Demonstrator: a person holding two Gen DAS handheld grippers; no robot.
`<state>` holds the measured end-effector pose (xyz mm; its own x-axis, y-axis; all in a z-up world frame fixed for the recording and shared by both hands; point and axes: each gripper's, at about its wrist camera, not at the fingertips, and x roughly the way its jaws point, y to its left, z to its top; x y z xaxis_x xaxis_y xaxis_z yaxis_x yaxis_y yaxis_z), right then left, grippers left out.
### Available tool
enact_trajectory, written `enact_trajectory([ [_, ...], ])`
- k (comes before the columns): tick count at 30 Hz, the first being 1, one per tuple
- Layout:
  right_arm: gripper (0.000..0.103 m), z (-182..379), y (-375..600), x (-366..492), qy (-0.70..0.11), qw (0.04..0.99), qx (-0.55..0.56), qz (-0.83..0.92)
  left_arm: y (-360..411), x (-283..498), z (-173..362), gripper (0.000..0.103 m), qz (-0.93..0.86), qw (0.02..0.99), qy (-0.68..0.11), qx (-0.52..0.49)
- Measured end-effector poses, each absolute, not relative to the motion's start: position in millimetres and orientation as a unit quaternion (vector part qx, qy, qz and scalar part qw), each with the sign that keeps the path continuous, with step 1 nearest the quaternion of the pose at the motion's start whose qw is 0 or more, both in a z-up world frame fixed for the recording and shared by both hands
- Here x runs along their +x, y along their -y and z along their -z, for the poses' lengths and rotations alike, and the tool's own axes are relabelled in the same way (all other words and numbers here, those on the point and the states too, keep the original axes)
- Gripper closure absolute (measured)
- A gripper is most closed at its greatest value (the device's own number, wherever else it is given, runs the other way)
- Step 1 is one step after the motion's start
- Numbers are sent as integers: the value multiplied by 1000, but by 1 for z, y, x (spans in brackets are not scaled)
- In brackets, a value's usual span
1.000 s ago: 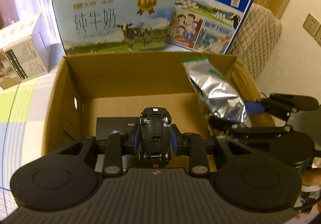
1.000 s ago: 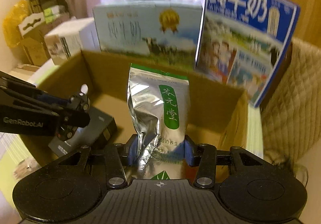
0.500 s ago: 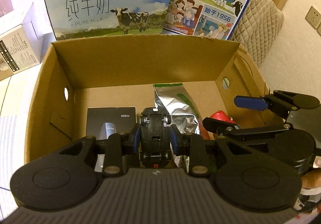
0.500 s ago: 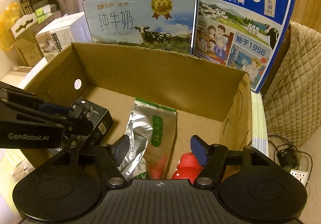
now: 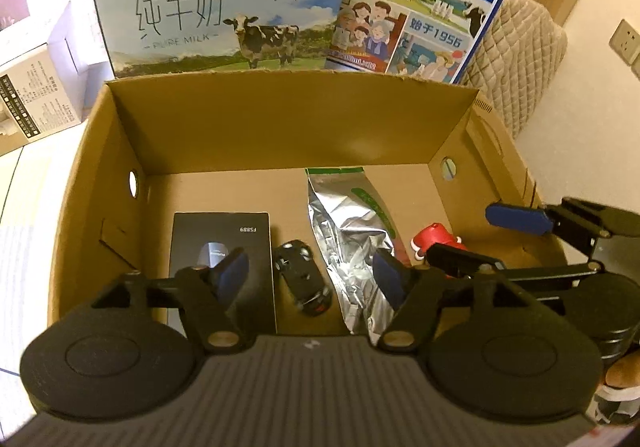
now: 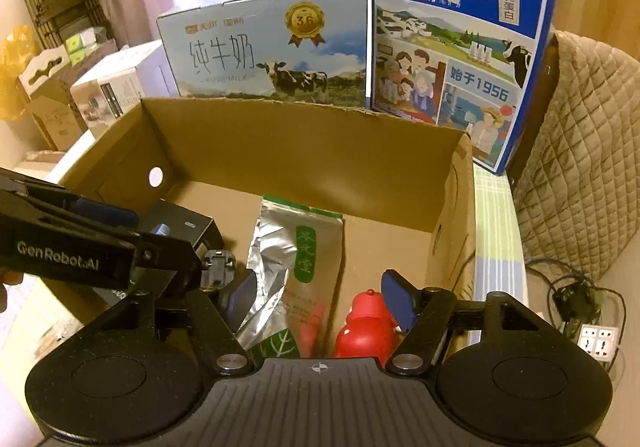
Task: Organize objects
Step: 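Release the toy car into the cardboard box while the right tool drops the tea bag in, then withdraw both open tools from the cardboard box back over the table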
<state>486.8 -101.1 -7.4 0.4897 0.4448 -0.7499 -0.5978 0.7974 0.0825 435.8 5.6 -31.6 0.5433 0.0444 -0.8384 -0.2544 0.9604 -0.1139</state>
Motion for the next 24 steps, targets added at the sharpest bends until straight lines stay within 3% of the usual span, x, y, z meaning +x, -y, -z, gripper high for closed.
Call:
enact_trajectory([
  [6, 37, -2, 109, 468, -395, 862, -70, -309, -6, 420, 22, 28, -89, 876, -464, -98],
  [24, 37, -50, 136, 392, -350, 883, 15, -313, -15, 318, -31, 24, -107, 899, -410, -113],
])
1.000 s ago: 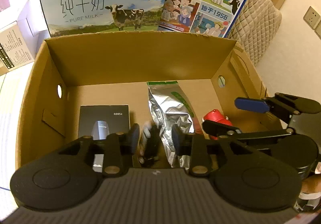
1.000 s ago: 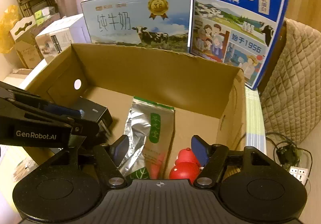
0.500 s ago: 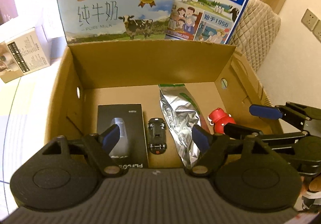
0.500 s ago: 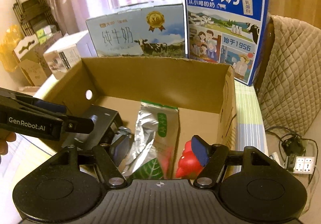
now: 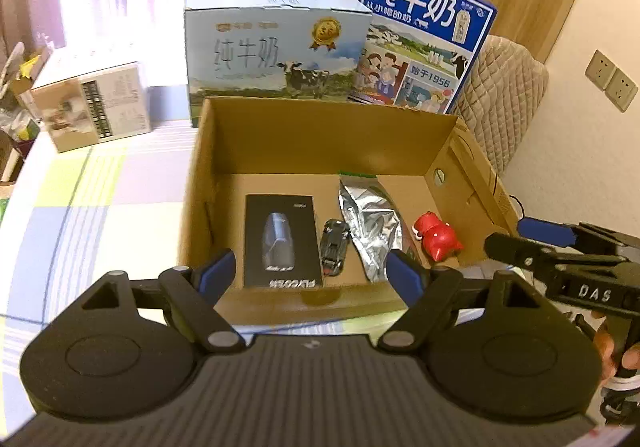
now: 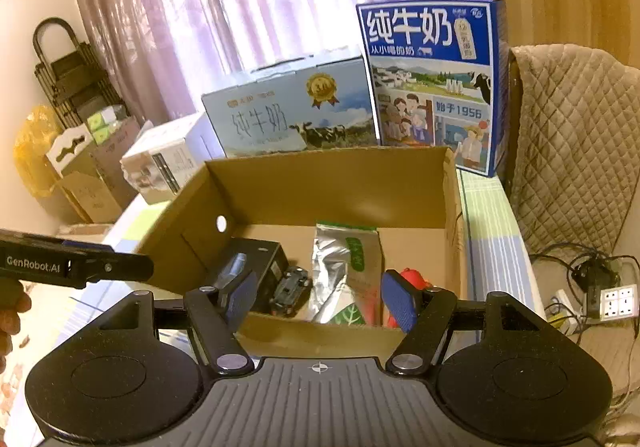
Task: Organize objects
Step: 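Withdraw both open tools from the cardboard box back over the table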
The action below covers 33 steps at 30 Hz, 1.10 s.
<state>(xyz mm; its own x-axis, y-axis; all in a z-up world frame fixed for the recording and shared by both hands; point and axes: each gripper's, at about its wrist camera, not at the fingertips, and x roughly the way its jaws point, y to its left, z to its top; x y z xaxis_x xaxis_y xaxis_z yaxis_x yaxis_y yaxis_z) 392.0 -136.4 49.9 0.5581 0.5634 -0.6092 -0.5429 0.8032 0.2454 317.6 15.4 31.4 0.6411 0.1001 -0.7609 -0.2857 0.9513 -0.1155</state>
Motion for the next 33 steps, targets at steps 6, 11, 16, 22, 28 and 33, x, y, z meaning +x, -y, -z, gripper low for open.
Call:
enact_trajectory([
  [6, 37, -54, 140, 362, -352, 879, 20, -320, -21, 279, -41, 24, -121, 901, -396, -127],
  [11, 37, -53, 140, 342, -362, 874, 28, -323, -25, 248, -39, 24, -132, 897, -401, -130],
  [16, 37, -50, 138, 322, -369, 870, 25, -327, -28, 222, -34, 24, -142, 891, -409, -137],
  [22, 37, -42, 132, 303, -392, 858, 23, -332, -30, 195, -27, 24, -150, 884, -419, -143],
  [28, 37, -32, 122, 286, -415, 842, 17, -344, -30, 177, -14, 24, -152, 874, -439, -144],
  [33, 37, -21, 110, 273, -427, 834, 7, -349, -31, 166, -1, 24, -148, 866, -455, -147],
])
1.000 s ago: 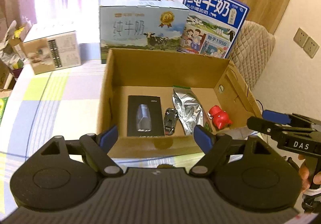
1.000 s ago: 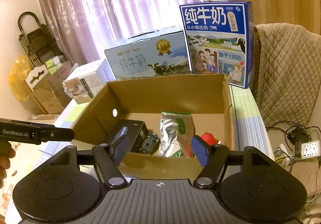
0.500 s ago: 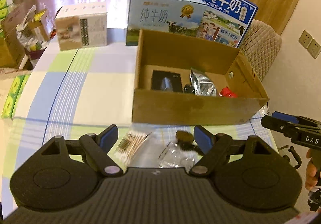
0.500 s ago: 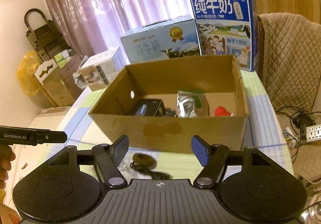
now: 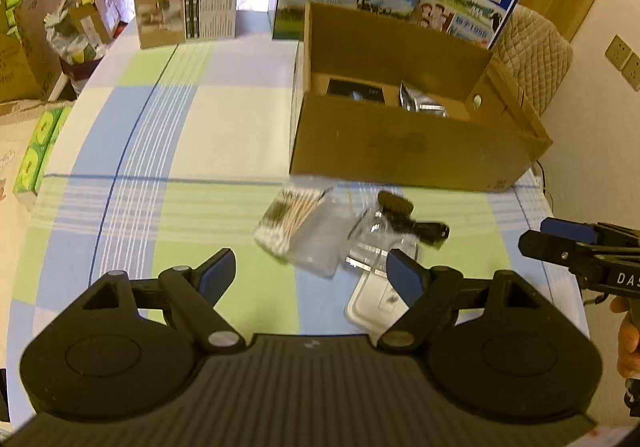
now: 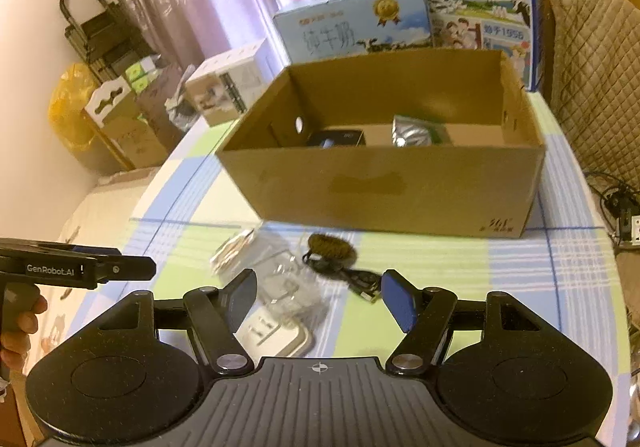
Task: Organize objects
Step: 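Withdraw both open tools from the cardboard box back over the table, then lower the right tool onto the clear plastic bag and grasp it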
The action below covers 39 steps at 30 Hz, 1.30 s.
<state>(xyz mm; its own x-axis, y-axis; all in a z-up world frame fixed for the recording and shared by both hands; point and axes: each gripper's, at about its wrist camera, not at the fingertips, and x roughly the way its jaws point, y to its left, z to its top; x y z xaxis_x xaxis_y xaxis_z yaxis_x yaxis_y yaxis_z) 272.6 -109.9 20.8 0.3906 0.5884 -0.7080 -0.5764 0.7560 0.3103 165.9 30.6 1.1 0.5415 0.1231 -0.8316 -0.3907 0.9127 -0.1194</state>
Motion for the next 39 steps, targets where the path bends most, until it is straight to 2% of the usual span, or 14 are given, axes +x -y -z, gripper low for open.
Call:
enact_trajectory([
  [18, 37, 17, 74, 258, -458, 814, -31, -357, -43, 154, 30, 24, -150, 845, -490, -151],
  [39, 37, 56, 26, 285, -450, 807, -87, -372, -67, 174, 61, 21, -160, 831, -508, -160],
])
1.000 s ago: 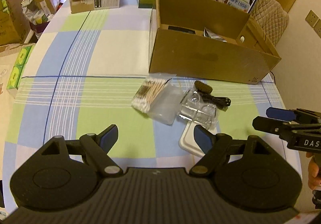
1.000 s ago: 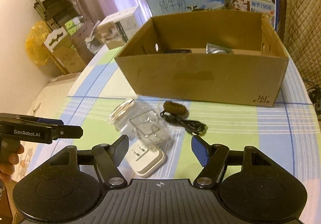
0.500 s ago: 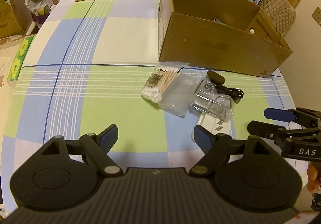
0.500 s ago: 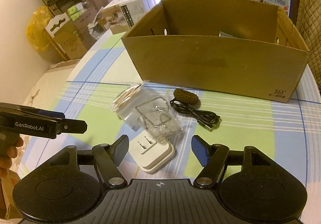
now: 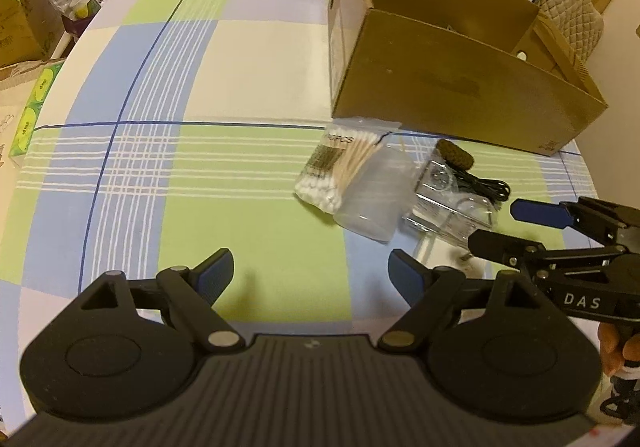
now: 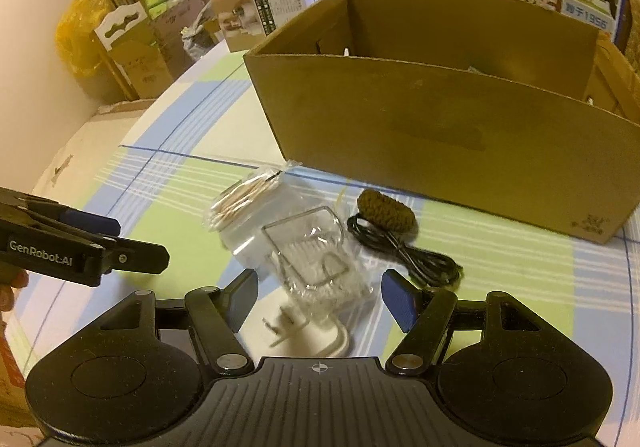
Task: Organize objects
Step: 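Lower the right tool onto the clear plastic bag and grasp it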
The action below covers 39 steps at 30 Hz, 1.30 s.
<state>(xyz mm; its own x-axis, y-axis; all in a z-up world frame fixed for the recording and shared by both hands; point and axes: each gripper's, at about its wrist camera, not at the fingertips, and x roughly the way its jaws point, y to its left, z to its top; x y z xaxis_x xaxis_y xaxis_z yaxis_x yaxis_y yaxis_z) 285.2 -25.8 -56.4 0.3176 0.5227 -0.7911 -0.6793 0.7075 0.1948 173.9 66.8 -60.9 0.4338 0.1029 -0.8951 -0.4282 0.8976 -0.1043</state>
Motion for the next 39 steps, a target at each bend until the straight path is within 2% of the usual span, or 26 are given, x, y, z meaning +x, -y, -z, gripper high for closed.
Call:
enact_trajectory([
  [14, 38, 76, 10, 294, -440, 798, -113, -397, -84, 182, 72, 21, -174, 823, -516, -166],
  [22, 61, 80, 7, 290, -417, 796, -138, -417, -85, 183, 75, 21, -174, 820, -519, -167],
  [30, 66, 73, 8, 279, -388, 796, -153, -439, -85, 183, 75, 21, -169, 825, -513, -165],
  [32, 75, 68, 7, 276, -385, 795, -147, -446, -84, 183, 76, 21, -167, 826, -512, -164],
  [39, 75, 53, 15, 271, -378, 806, -129, -437, -84, 188, 77, 21, -160, 830, -511, -156],
])
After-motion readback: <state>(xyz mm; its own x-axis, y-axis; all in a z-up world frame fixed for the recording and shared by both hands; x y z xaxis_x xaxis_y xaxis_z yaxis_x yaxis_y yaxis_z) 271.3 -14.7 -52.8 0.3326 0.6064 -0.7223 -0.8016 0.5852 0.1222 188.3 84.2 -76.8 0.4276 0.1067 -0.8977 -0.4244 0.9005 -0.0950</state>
